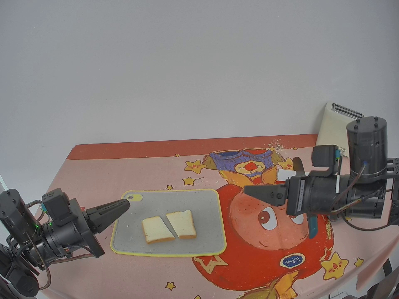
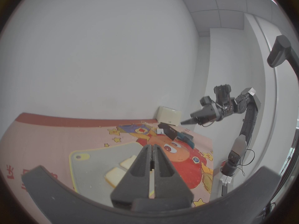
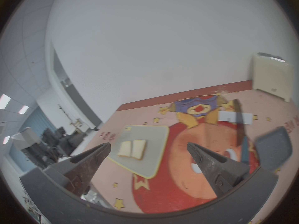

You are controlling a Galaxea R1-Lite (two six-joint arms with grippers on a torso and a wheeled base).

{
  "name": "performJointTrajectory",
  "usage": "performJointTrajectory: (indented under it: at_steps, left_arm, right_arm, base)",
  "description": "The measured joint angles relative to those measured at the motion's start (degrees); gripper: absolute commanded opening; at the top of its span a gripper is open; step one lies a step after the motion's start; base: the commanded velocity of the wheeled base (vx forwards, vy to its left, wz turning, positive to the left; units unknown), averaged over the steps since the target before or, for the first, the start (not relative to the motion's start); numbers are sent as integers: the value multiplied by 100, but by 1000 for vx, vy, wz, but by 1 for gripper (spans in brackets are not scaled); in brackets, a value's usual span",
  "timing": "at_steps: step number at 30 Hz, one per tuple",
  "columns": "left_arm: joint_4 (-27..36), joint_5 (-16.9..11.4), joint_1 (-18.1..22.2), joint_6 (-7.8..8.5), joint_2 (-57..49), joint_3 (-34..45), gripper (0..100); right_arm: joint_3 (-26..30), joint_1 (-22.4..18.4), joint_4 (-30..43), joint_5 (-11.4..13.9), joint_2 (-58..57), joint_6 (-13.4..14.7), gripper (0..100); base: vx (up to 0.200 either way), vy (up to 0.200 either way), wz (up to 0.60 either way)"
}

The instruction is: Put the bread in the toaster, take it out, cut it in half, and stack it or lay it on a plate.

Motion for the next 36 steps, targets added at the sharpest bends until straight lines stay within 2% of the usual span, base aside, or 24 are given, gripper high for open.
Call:
performJointTrajectory:
  at_steps: [5,9,13,14,15,18,22,25,27,35,36]
  left_arm:
    - [-27,2,-129,-61,519,-67,0]
    - [-38,55,-193,-123,926,-218,0]
    - [-33,422,-267,-383,1219,-411,0]
    - [-32,556,-295,-477,1269,-457,0]
    - [-16,719,-338,-596,1326,-513,0]
    - [173,925,-390,-725,1373,-579,0]
    - [606,1045,-424,-764,1285,-614,0]
    - [1271,1073,-432,-769,1103,-690,0]
    - [1963,1086,-422,-772,900,-824,0]
    - [5042,1114,-369,-769,-126,-1690,0]
    - [5894,1133,-355,-772,-399,-1976,0]
  right_arm:
    - [-528,91,-239,306,728,77,0]
    - [-716,196,-369,336,1348,106,0]
    - [-813,293,-995,232,1801,260,0]
    - [-831,312,-1196,199,1870,366,0]
    - [-840,334,-1378,158,1953,591,0]
    - [-866,374,-1465,99,2049,827,0]
    - [-890,419,-1363,55,2142,870,0]
    - [-947,449,-1240,-22,2187,917,0]
    - [-1002,491,-1156,-95,2205,994,0]
    - [-1262,645,-696,-260,2242,1236,0]
    - [-1351,664,-571,-302,2269,1315,0]
  base:
    - [0,0,0]
    - [0,0,0]
    - [0,0,0]
    - [0,0,0]
    - [0,0,0]
    - [0,0,0]
    - [0,0,0]
    - [0,0,0]
    - [0,0,0]
    - [0,0,0]
    - [0,0,0]
